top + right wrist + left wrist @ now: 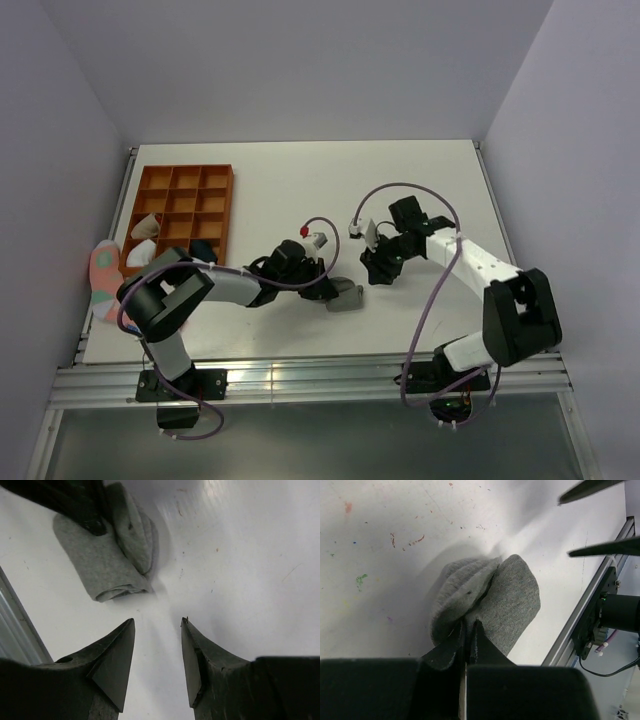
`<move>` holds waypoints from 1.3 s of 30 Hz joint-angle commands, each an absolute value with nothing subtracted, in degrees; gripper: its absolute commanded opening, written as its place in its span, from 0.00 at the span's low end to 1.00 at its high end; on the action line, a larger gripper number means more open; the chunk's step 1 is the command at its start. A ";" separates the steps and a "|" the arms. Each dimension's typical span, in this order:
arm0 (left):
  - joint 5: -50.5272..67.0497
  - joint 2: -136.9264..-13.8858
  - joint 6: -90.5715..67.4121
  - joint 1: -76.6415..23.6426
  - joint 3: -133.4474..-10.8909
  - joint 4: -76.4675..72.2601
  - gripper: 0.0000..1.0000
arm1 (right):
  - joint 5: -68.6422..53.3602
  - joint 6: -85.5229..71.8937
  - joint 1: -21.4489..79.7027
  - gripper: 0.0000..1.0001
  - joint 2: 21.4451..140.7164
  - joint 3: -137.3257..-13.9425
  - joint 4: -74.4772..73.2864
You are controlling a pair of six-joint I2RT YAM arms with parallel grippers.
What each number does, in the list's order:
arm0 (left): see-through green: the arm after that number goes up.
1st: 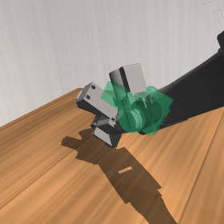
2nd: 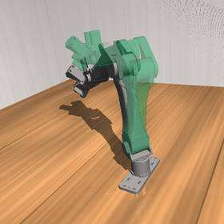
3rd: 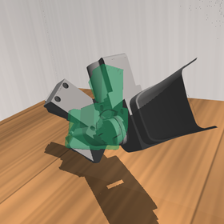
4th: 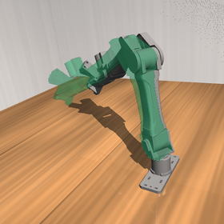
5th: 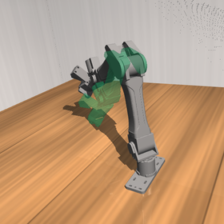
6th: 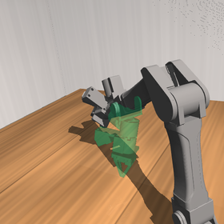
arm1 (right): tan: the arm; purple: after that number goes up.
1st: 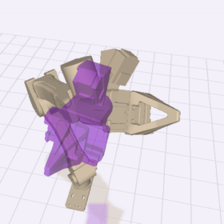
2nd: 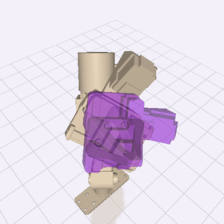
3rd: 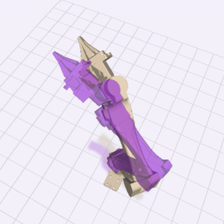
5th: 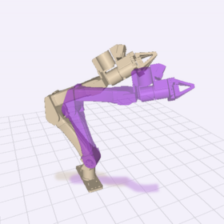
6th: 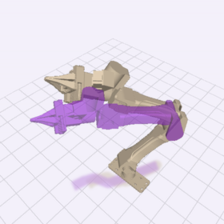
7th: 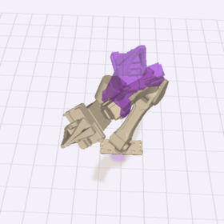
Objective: Roll the socks
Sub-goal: Roll the sock at the center of the board.
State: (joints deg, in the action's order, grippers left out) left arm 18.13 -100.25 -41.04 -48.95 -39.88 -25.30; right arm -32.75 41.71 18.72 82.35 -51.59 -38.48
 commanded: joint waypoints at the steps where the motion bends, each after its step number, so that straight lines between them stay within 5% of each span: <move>1: 19.60 -105.37 -39.81 -48.17 -38.41 -10.82 0.00 | -36.38 47.36 18.81 0.50 75.26 -48.09 -34.19; 15: 24.35 -107.75 -37.36 -44.48 -45.26 2.36 0.00 | -29.10 50.54 33.12 0.59 60.12 -34.64 -23.57; 39: 30.06 -111.97 -34.81 -42.28 -48.69 5.98 0.00 | -15.91 50.36 46.32 0.58 73.47 -32.70 -14.24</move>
State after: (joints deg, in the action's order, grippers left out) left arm 33.93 -107.74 -40.05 -42.22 -52.23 -6.15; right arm -19.18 50.63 46.00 71.83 -33.63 -16.53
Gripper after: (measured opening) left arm 0.045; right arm 0.583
